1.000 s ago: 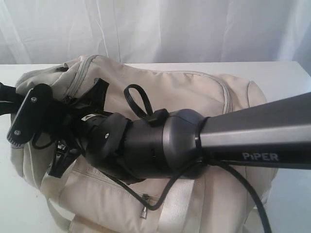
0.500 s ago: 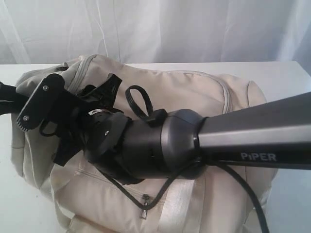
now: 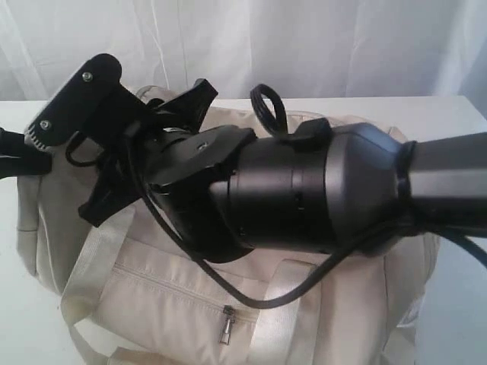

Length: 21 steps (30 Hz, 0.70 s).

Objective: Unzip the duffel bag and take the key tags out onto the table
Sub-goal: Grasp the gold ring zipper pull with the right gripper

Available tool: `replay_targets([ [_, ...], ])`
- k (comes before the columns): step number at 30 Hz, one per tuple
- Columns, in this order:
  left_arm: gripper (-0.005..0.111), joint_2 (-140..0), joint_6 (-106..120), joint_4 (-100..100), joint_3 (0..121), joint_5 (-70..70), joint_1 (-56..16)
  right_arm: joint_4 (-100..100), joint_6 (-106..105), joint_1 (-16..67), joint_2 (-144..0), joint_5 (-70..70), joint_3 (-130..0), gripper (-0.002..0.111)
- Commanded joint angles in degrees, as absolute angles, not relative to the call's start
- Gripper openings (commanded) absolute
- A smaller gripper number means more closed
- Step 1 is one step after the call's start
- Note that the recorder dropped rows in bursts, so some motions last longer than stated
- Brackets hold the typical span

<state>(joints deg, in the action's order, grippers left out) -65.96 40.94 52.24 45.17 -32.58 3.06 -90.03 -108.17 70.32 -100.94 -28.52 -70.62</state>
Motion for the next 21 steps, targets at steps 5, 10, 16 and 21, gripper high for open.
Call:
replay_targets([
  [5,0.000,-64.68,40.92,56.09,45.37,-33.07,3.31,-91.39,-109.28,70.02,-101.64,-24.86,-70.66,0.039],
  [10,0.000,-64.68,40.92,56.09,45.37,-33.07,3.31,-91.64,-109.28,70.02,-103.91,-23.93,-70.66,0.040],
  [16,0.000,-64.68,40.92,56.09,45.37,-33.07,3.31,-91.53,-109.39,70.02,-106.17,-24.45,-70.66,0.045],
  [21,0.000,-64.68,40.92,56.09,45.37,-33.07,3.31,-91.42,-109.39,69.39,-107.49,-24.87,-70.66,0.045],
])
